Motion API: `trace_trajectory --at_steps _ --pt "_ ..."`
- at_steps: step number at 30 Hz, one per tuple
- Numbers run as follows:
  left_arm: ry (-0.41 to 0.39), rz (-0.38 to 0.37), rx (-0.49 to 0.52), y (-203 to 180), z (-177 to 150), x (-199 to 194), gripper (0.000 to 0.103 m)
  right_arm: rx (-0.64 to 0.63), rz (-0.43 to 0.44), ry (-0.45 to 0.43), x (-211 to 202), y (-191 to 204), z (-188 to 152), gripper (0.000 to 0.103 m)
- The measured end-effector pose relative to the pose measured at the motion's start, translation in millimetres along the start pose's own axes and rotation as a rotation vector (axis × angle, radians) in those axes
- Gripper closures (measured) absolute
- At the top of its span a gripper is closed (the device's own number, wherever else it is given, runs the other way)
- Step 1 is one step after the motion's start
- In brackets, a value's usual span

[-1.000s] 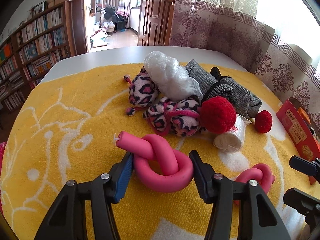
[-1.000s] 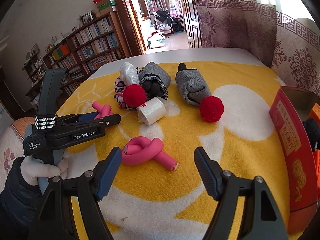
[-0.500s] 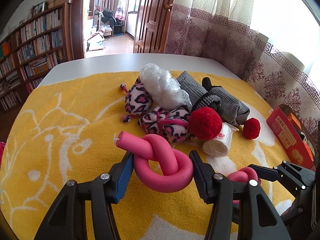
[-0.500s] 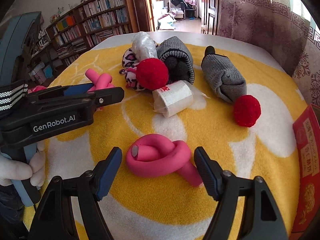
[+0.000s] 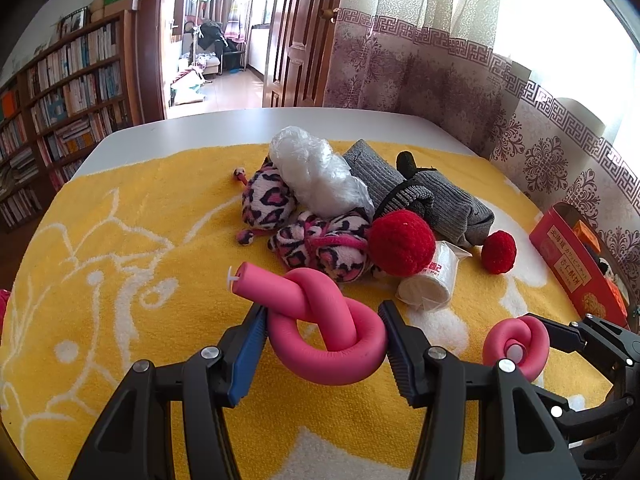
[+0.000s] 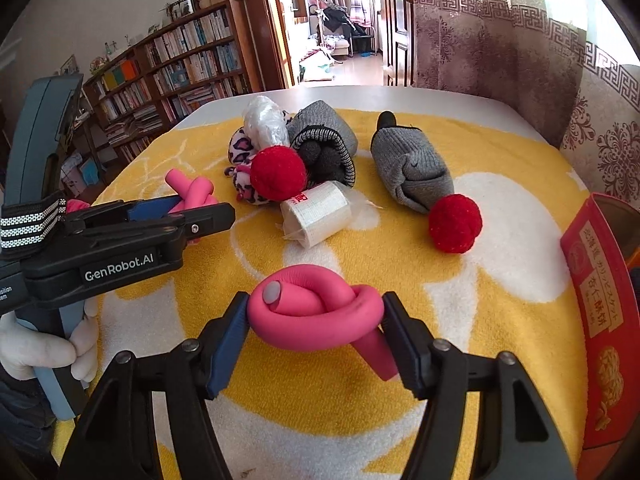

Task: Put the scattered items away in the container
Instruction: 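Carry both pink foam knots into the red tin and open both tools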

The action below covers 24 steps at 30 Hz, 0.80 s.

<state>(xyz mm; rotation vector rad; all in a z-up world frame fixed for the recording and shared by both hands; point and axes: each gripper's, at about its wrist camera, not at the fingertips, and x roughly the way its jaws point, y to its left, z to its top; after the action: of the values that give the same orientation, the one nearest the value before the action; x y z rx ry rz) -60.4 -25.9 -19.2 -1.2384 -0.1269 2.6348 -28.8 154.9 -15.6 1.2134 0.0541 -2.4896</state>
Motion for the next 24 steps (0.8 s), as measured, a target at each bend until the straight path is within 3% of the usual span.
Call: trace_trajectory --at_steps 6,16,24 --pt "-0.001 -0.001 0.011 -3.4 -0.4 -1.0 0.046 0.076 -0.051 -0.111 -41.8 -21.9 -2.5 0.034" --pt "-0.018 -0.013 0.055 -21.1 -0.5 -10.8 0.046 0.290 -0.298 -0.287 -126.0 -111.5 -20.6 0.034" --pt "-0.018 -0.033 0.110 -45.2 -3.0 -15.5 0.046 0.409 -0.427 -0.322 -161.3 -166.9 -46.4 0.034"
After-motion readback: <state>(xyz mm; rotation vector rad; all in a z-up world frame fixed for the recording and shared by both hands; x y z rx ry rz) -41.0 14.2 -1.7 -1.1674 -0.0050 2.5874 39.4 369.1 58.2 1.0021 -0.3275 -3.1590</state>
